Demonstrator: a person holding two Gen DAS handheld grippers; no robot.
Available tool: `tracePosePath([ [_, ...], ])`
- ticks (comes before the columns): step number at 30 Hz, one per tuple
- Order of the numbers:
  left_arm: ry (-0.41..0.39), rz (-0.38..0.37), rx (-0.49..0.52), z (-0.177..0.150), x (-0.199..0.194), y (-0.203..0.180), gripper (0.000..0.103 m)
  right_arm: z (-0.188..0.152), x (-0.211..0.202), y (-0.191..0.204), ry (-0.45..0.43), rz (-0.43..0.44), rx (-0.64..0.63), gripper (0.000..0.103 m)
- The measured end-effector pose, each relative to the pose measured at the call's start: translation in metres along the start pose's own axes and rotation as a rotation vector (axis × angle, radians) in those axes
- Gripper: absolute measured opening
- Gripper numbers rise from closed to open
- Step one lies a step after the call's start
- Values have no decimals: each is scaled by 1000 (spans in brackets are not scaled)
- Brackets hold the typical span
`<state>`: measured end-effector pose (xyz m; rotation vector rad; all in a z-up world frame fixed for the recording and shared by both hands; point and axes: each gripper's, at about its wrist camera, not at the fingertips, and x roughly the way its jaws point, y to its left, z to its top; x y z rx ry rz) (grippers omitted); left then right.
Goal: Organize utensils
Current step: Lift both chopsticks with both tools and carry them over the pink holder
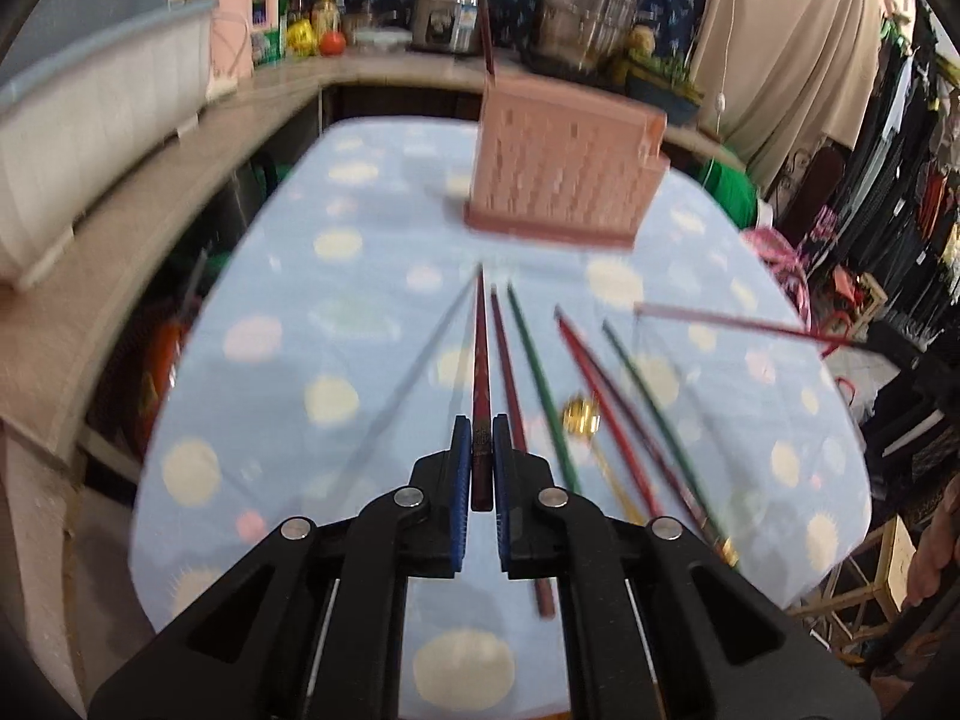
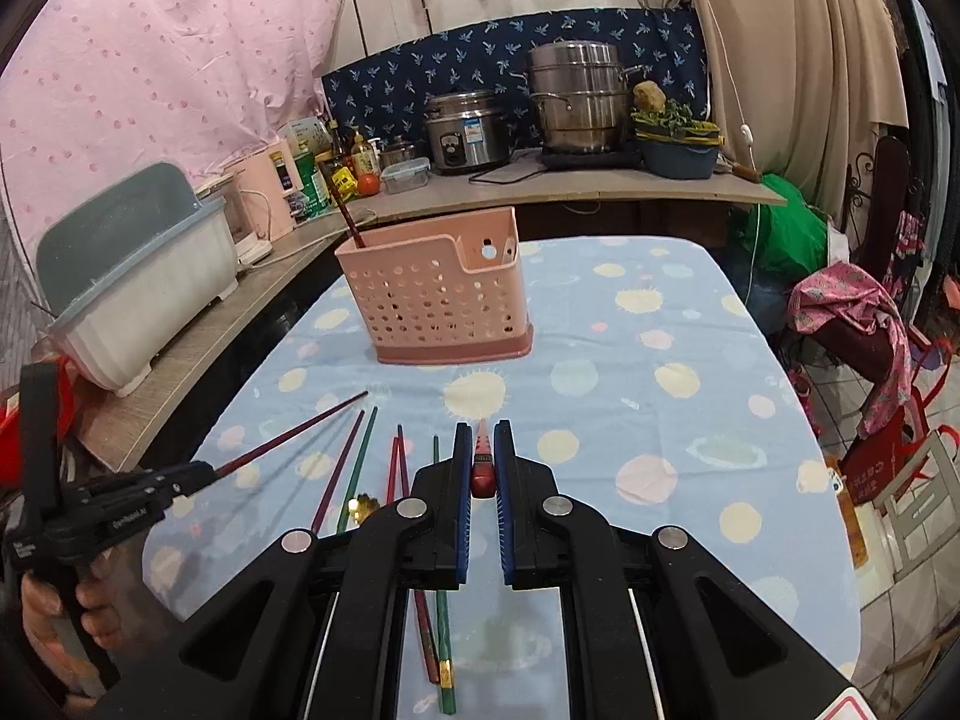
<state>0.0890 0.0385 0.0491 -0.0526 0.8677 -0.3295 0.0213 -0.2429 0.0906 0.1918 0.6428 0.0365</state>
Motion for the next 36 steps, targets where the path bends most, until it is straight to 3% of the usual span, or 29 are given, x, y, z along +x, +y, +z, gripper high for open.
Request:
tracePosePath([
  [9,-170,24,35,113,-26,-6,7,76,13,-1,-81,6,-32,8],
  [17,-268,15,54,190,-43,-21,7,140,16,2,-160,41,-29,8],
  [28,-482,-12,51,276,-83,-49,7,235,24,14,-340,132,25,8],
  [36,-538,3,53,307,-58,-61,7,274,58,26,-378,130,46,8],
])
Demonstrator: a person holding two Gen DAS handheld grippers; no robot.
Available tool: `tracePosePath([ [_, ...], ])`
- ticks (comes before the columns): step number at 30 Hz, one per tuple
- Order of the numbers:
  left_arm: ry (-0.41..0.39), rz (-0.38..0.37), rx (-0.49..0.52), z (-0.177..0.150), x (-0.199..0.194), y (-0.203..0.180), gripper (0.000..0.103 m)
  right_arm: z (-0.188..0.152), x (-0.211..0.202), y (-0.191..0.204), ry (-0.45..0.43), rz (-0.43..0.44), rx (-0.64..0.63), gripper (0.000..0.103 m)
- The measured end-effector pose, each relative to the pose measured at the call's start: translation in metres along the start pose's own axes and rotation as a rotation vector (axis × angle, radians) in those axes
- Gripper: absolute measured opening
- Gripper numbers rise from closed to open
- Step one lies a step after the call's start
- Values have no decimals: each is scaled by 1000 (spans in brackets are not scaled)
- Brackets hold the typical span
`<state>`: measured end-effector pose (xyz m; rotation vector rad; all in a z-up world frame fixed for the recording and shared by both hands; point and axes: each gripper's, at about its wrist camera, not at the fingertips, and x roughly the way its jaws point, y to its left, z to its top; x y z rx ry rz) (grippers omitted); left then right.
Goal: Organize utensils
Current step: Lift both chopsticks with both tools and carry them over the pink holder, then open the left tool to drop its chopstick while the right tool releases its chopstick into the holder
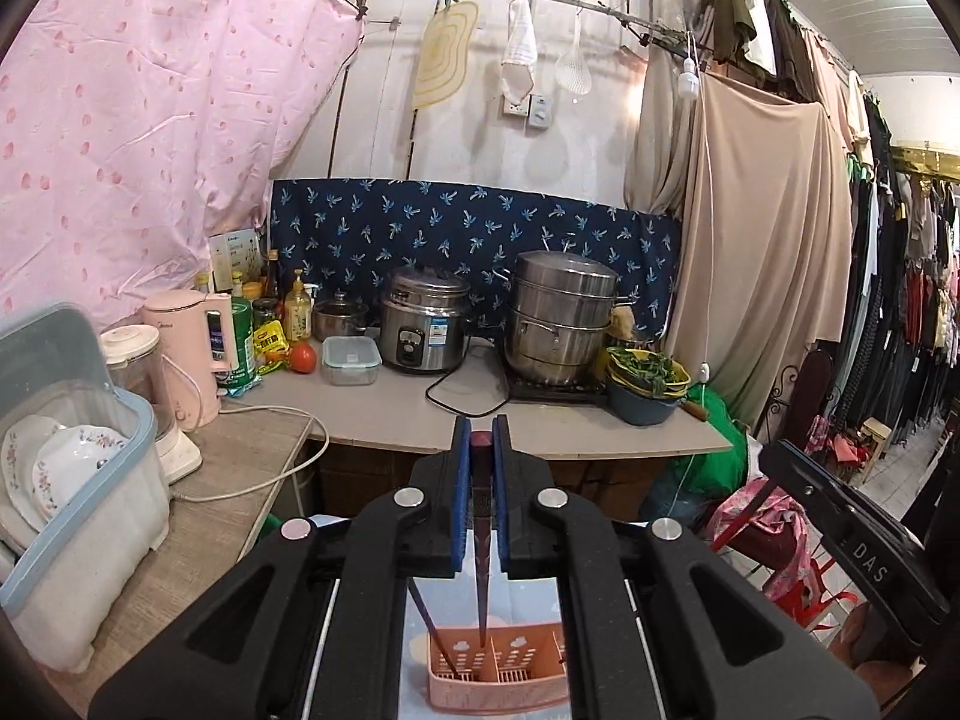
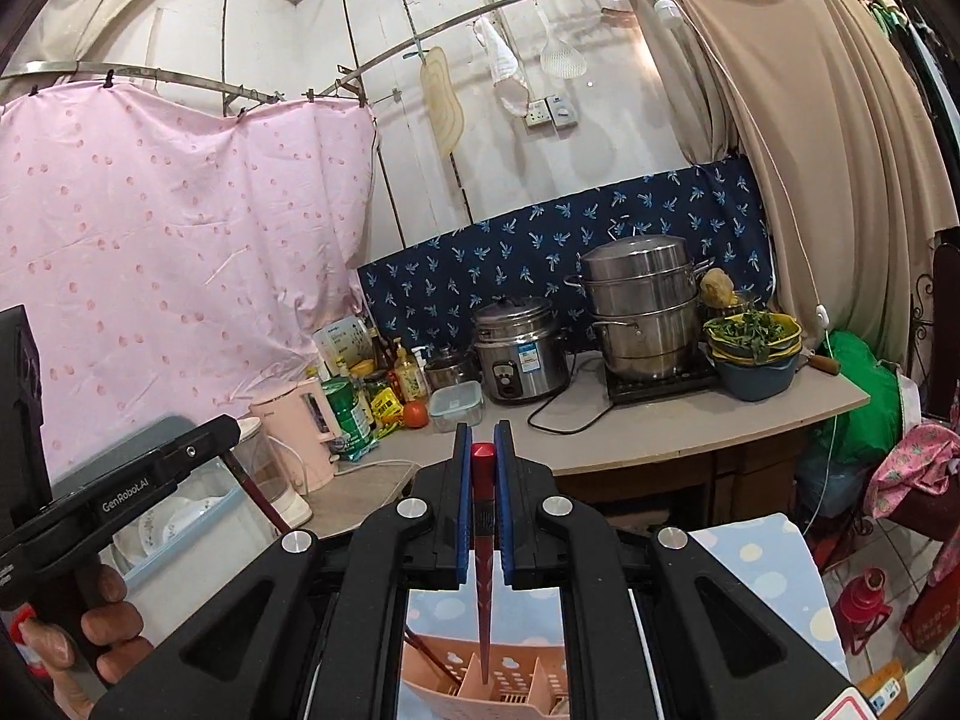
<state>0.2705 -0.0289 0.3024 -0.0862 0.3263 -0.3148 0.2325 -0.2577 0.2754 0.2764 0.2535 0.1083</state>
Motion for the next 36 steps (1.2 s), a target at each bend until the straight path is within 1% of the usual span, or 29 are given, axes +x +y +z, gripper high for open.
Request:
tracePosePath([
  [3,45,12,5,-11,21,-1,7,-13,21,-1,39,-15,-10,8],
  [8,111,21,2,-40,51,7,7,-47,52,-8,128,-34,-26,8],
  [14,202,50,7,-73,80,15,7,-84,75,-16,221,-63,-49,9],
  [16,216,55,7,-80,84,18,7,-89,74,-18,222,-80,-55,15],
  [17,217,61,10,-82,84,19,12,-91,73,-19,220,-85,-56,23],
  [18,216,73,15,-84,82,20,26,-91,71,-19,214,-85,-54,29],
  [20,205,92,15,-86,78,20,43,-89,64,-21,202,-84,-47,31],
  [22,194,103,24,-87,71,21,44,-86,55,-21,191,-82,-41,34],
  [24,196,108,30,-88,64,22,45,-84,42,-21,178,-75,-39,42],
  [27,200,122,34,-91,48,23,47,-85,19,-19,166,-74,-41,47],
  [30,214,132,46,-100,28,25,52,-91,-6,-18,172,-68,-34,50],
  [33,239,142,58,-115,10,26,52,-108,-33,-21,198,-52,-12,50],
  [36,272,147,49,-135,-7,30,52,-132,-59,-25,227,-50,-1,50],
])
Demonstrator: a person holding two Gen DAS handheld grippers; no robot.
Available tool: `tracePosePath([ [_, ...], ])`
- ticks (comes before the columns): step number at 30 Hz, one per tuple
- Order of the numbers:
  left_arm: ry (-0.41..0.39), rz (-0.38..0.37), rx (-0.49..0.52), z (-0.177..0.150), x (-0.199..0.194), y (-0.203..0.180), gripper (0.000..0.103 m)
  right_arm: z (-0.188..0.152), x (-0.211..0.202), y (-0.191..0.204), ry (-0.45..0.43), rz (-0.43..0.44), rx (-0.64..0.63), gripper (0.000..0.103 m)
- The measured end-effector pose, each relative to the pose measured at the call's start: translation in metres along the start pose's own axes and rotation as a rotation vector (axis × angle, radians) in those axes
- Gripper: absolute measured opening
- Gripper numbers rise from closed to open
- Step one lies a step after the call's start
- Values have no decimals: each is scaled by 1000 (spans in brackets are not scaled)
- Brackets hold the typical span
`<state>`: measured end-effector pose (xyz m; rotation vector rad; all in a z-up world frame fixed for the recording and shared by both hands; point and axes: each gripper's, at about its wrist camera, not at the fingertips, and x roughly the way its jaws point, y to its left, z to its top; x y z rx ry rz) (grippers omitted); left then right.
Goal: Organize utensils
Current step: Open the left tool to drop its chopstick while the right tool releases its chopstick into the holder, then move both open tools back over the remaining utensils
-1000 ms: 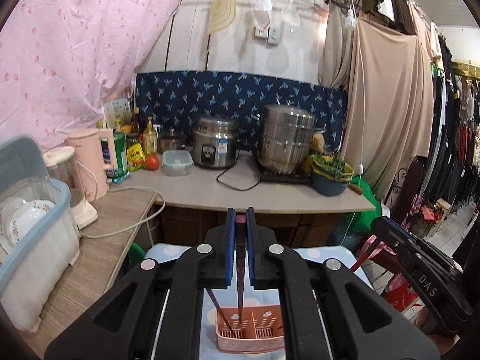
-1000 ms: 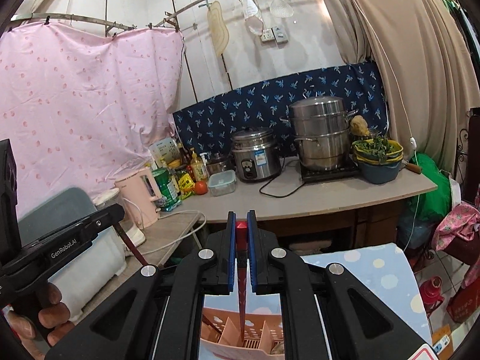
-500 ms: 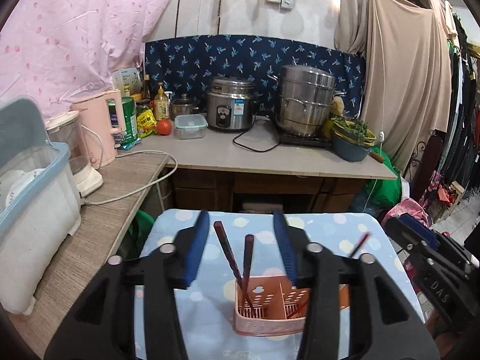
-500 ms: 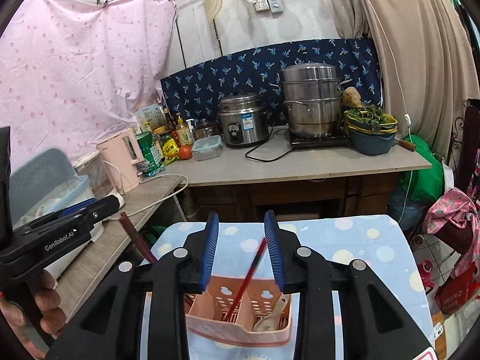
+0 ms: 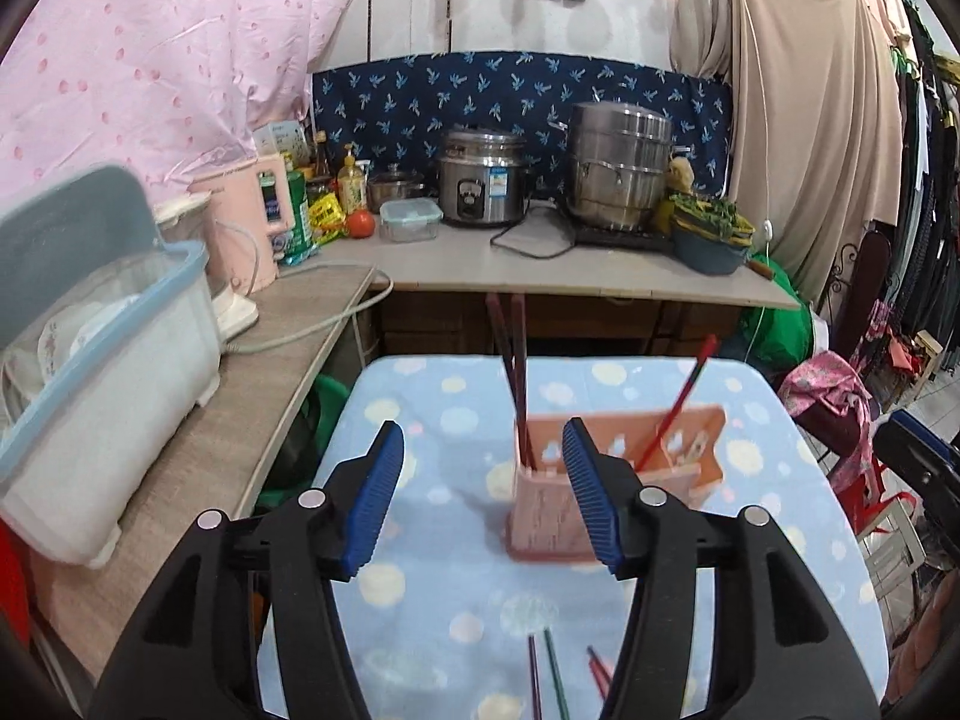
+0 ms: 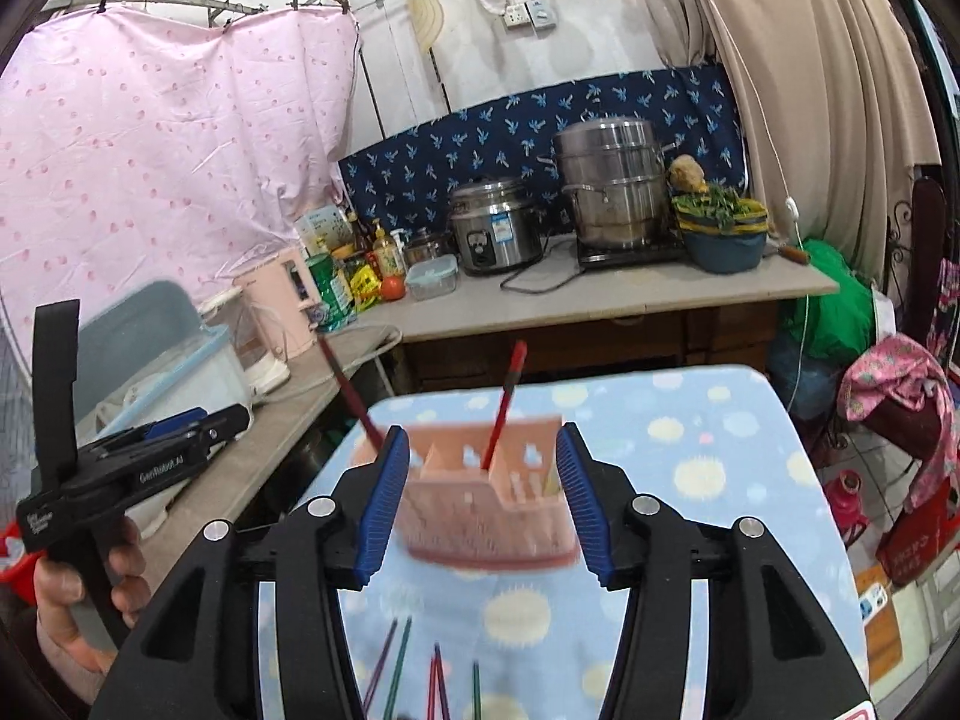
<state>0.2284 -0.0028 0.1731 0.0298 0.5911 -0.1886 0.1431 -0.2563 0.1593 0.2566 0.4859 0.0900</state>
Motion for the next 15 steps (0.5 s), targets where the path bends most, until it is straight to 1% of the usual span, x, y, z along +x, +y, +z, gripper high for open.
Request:
tracePosePath([
  [5,74,-10,1,-49,-9,6,52,-58,-22,-6,80,-59,-5,50],
  [9,108,21,33,-95,-18,6,52,-104,-34,-14,165,-78,10,50],
  [13,160,-1,35,-136,-23,6,52,-148,-42,-16,239,-101,10,50],
  [15,171,6,42,-154,-27,4,52,-166,-45,-14,262,-111,-3,50],
])
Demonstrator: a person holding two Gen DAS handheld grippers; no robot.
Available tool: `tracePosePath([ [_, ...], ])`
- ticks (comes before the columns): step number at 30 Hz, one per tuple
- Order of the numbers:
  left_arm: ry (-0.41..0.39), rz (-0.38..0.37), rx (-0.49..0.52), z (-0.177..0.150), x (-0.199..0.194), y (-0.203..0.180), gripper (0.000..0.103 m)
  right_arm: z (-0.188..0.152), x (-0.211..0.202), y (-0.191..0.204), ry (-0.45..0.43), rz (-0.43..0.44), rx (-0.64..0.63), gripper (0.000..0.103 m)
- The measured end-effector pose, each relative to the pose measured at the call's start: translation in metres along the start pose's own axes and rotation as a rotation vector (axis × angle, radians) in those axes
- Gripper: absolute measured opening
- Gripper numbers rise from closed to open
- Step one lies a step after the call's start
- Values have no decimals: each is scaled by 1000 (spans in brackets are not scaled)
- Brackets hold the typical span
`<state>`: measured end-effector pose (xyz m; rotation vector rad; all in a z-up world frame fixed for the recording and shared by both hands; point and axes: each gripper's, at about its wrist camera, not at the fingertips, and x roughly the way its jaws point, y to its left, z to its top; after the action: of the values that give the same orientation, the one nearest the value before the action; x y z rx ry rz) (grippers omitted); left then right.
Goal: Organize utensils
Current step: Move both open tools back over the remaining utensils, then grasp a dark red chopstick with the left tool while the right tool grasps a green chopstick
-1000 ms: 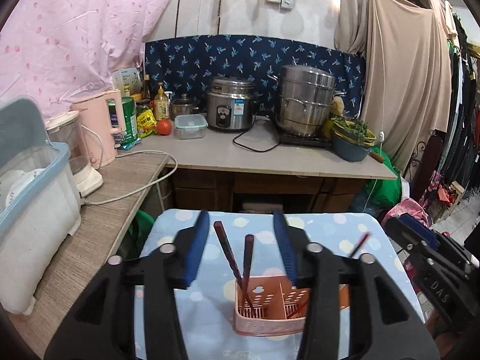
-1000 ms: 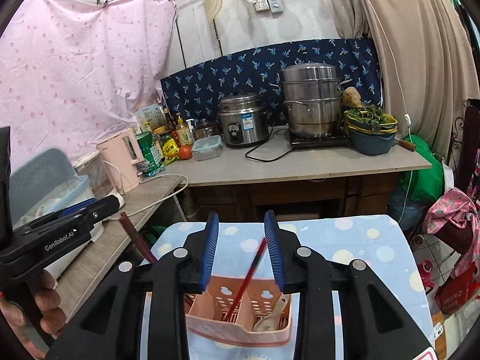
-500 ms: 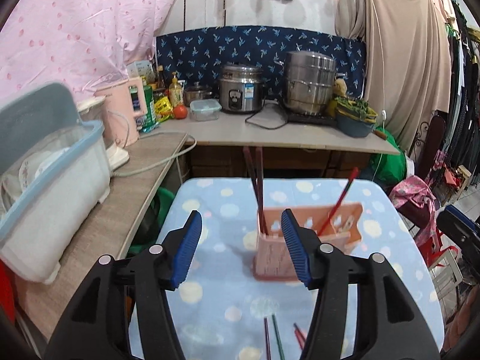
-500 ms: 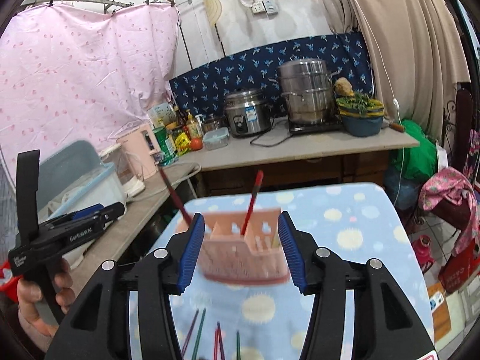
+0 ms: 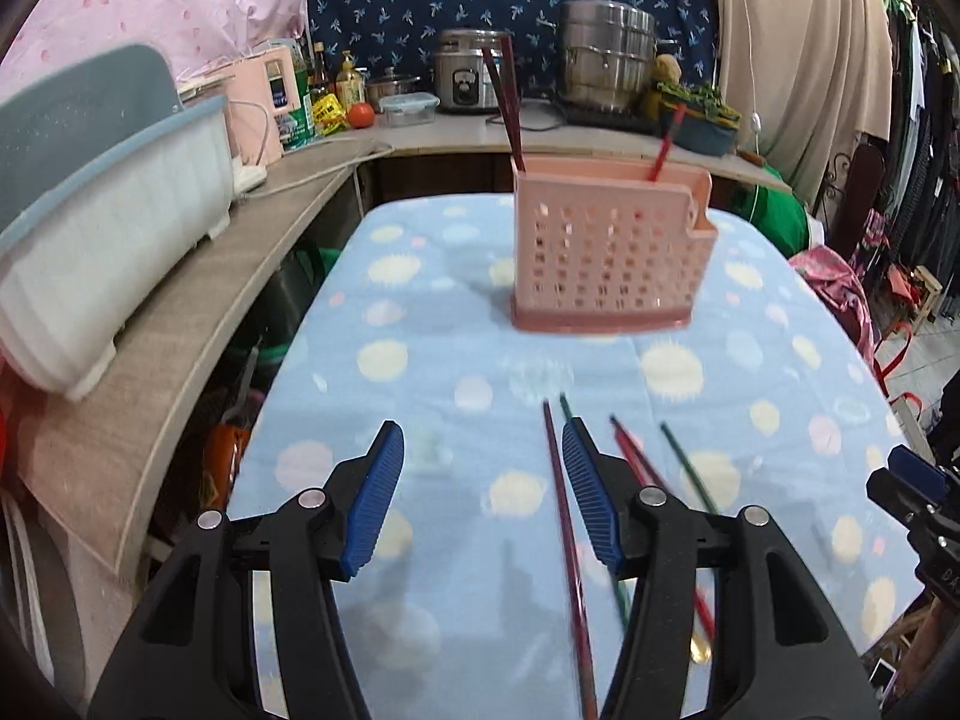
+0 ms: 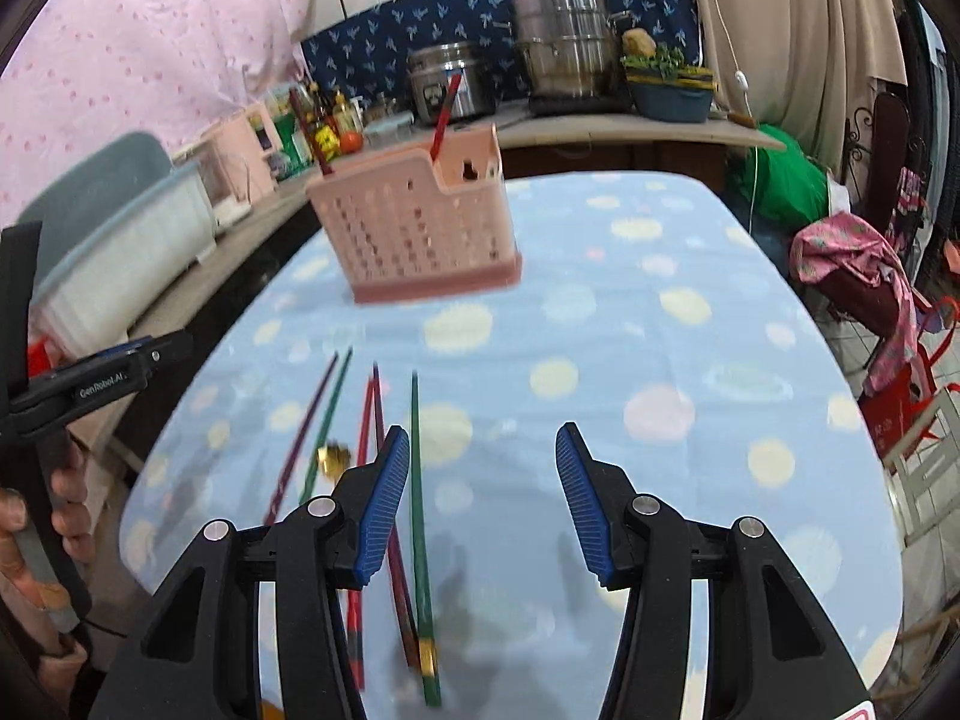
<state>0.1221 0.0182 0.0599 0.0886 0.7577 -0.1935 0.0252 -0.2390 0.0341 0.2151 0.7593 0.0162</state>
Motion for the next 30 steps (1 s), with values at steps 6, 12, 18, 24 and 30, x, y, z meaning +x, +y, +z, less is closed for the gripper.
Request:
tracePosePath([
  [6,53,-13,2,-49,0,-7,52,-54,1,15,47,-30,-80,48],
  [12,98,-13,27,-85,-2,-13,52,-87,0,26,87,-34,-125,34],
  [18,131,-44,27,-107,-3,-15,53,-107,1,33,124,-23,-150,24],
  [24,160,-77,35,-121,0,-22,53,-115,5,31,136,-25,-145,16],
  [30,171,-91,51,-127,3,-29,53,-112,6,24,129,-40,-124,12],
])
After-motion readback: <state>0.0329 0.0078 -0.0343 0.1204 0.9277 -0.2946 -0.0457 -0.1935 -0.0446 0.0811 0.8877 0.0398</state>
